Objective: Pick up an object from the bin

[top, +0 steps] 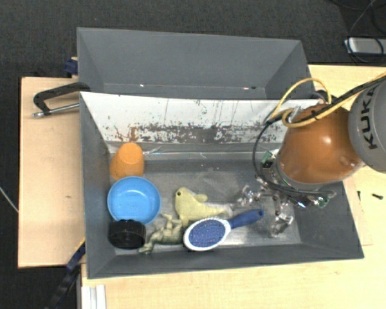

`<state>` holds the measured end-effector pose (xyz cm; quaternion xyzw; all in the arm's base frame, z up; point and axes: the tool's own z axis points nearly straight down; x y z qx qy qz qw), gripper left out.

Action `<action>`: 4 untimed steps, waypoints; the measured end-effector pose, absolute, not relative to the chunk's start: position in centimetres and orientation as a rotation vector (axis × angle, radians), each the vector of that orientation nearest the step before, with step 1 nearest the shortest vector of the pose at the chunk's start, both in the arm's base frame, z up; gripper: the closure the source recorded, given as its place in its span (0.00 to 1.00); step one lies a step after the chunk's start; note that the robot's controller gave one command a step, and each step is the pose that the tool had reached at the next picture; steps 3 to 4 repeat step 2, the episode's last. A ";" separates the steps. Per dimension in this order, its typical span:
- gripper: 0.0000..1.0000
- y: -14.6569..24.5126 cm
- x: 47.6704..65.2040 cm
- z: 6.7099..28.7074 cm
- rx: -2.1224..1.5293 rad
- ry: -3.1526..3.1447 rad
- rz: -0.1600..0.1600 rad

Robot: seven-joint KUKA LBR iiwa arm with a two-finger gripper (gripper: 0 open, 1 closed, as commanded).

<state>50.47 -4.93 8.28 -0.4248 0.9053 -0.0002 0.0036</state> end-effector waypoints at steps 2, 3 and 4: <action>1.00 -3.4 51.4 23.2 -1.277 2.856 -0.007; 1.00 -3.4 51.4 23.2 -1.277 2.856 -0.007; 1.00 -3.4 51.4 23.2 -1.277 2.856 -0.007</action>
Offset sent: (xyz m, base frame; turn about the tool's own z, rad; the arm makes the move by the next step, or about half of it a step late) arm 0.0000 0.0000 0.0000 0.0000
